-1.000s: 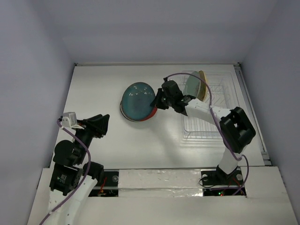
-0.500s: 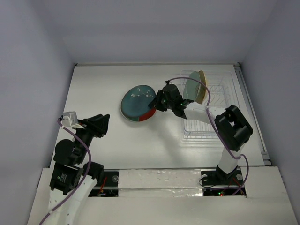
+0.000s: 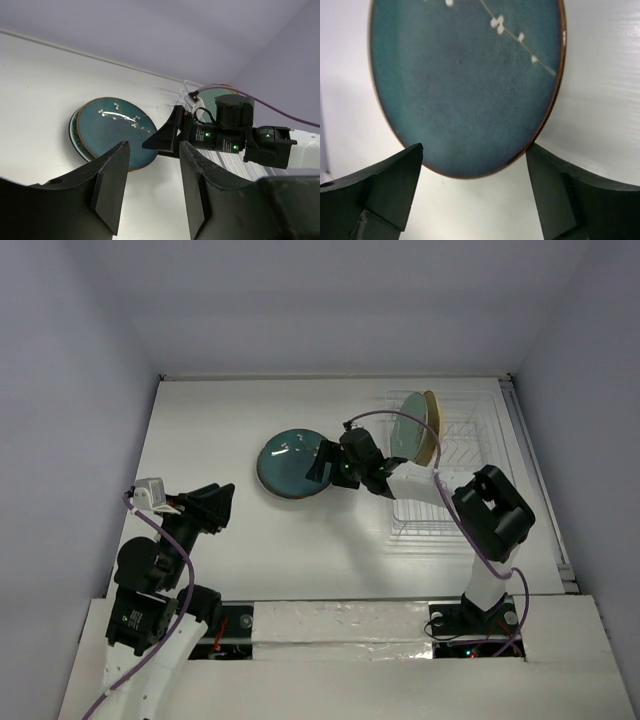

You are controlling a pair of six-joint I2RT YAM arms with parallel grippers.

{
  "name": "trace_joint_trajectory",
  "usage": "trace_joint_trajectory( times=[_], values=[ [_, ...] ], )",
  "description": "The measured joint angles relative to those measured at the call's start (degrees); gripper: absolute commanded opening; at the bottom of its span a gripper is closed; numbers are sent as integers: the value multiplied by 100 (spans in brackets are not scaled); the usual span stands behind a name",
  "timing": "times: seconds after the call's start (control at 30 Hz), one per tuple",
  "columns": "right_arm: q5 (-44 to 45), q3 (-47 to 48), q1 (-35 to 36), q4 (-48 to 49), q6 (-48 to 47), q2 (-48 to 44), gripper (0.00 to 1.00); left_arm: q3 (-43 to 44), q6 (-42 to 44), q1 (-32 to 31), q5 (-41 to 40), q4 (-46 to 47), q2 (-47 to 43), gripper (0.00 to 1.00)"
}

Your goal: Unload the plates from the dish rack

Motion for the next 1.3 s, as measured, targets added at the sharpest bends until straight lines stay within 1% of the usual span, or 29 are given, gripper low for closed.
trace_joint_trajectory(
  times=[0.1,0.13,0.23,0.27,0.3,0.33,0.37,0.4,0.43,0.53,0.6,0.67,0.73,0.77,0.8,0.87,0.9,0.93,1.03,1.3],
  values=[
    [118,90,105,-304,-273,-4,96,0,0,0,2,0,0,41],
    [184,131,129,-413,-369,-17,96,0,0,0,2,0,0,41],
    [380,177,181,-710,-651,-142,91,0,0,0,2,0,0,41],
    [466,177,199,-835,-745,-229,87,0,0,0,2,0,0,41],
    [535,175,203,-938,-820,-323,74,0,0,0,2,0,0,41],
    [619,166,210,-1078,-922,-481,65,0,2,0,2,0,0,41],
    [713,153,210,-1180,-997,-656,50,0,2,0,2,0,0,41],
    [839,131,210,-1274,-1062,-874,8,0,0,0,2,0,0,41],
    [970,107,210,-1399,-1150,-1137,0,0,0,0,2,0,0,41],
    [1648,92,210,-1718,-1322,-2063,0,0,0,0,2,0,0,41],
    [2258,101,205,-1939,-1447,-2675,0,0,0,0,2,0,0,41],
    [2776,122,136,-2153,-1565,-3156,0,0,0,0,2,0,0,41],
    [3082,122,-35,-2302,-1657,-3453,1,0,0,0,2,0,0,40],
    [3187,122,-181,-2358,-1703,-3560,9,0,0,0,2,0,0,40],
    [3259,122,-350,-2411,-1729,-3617,28,0,0,0,2,2,0,40],
    [3342,116,-684,-2487,-1829,-3654,40,0,0,0,2,0,0,40],
    [3368,114,-826,-2551,-1869,-3630,51,0,0,0,2,0,0,40],
    [3403,114,-973,-2608,-1897,-3574,54,0,0,0,2,0,0,40],
    [3440,116,-1182,-2723,-2017,-3287,57,0,0,0,4,0,0,40],
    [3381,116,-1510,-2736,-2133,-2603,56,0,0,0,4,2,0,41]
  ],
)
